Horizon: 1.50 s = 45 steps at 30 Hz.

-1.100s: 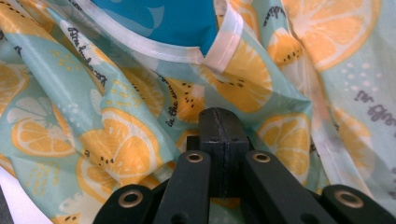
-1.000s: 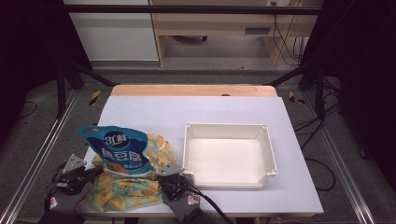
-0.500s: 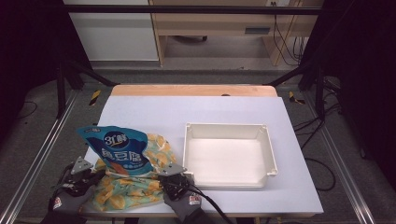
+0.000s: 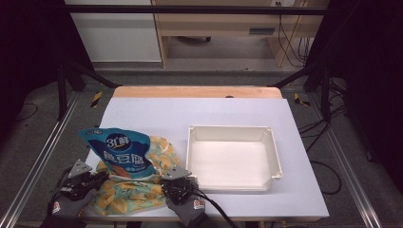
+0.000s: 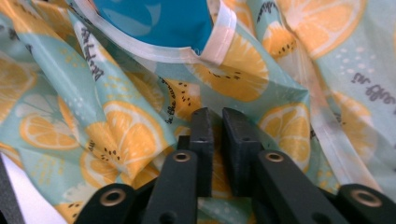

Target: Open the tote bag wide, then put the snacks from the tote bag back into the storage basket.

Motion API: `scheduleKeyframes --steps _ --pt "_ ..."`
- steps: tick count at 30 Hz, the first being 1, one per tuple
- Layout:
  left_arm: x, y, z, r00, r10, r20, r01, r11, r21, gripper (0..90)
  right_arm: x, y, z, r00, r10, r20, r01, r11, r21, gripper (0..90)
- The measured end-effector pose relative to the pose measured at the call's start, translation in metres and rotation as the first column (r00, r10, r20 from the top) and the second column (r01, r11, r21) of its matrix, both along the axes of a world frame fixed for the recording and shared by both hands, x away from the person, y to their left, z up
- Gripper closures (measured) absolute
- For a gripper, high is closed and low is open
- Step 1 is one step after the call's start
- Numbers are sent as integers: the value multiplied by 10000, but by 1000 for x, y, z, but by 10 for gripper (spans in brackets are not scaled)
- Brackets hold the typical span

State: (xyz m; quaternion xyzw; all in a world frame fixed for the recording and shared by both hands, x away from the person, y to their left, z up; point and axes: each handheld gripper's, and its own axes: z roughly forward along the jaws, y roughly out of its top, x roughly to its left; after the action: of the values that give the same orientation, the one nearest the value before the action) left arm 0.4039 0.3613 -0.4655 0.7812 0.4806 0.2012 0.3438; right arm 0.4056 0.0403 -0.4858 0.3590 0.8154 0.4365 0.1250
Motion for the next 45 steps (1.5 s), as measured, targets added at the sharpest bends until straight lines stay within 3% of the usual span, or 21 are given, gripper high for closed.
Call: scheduleKeyframes --steps 8,14,19,21,22,27,35,39,45 --pt "-9 4 14 9974 254 681 -221 9986 -478 650 -4 -10 18 9989 161 432 -189 9976 670 700" --pt "-18 8 30 9909 430 1279 -303 9945 -1000 616 -7 -19 35 9957 159 910 -263 9931 1146 636" --pt "-24 9 45 9827 457 1795 -231 9918 -1260 574 -7 -28 49 9911 119 1326 -314 9888 1458 589" --pt "-29 10 56 9745 412 2204 -90 9893 -1453 557 -7 -32 55 9892 10 1465 -260 9853 1691 573" --pt "-29 10 56 9745 412 2204 -90 9893 -1453 548 -7 -34 58 9884 -11 1522 -257 9844 1739 562" --pt "-36 9 72 9615 350 2725 109 9862 -1649 497 -8 -42 72 9852 24 1712 -341 9826 1825 517" --pt "-38 1 87 9541 169 2990 379 9835 -1767 378 -5 -51 90 9839 -63 1788 -307 9787 2032 476" --pt "-37 -2 97 9458 141 3243 457 9833 -1760 357 -4 -57 103 9796 -141 2004 -313 9746 2217 470" --pt "-34 0 105 9398 279 3407 393 9812 -1887 348 -3 -59 116 9778 -186 2086 -321 9710 2370 469"
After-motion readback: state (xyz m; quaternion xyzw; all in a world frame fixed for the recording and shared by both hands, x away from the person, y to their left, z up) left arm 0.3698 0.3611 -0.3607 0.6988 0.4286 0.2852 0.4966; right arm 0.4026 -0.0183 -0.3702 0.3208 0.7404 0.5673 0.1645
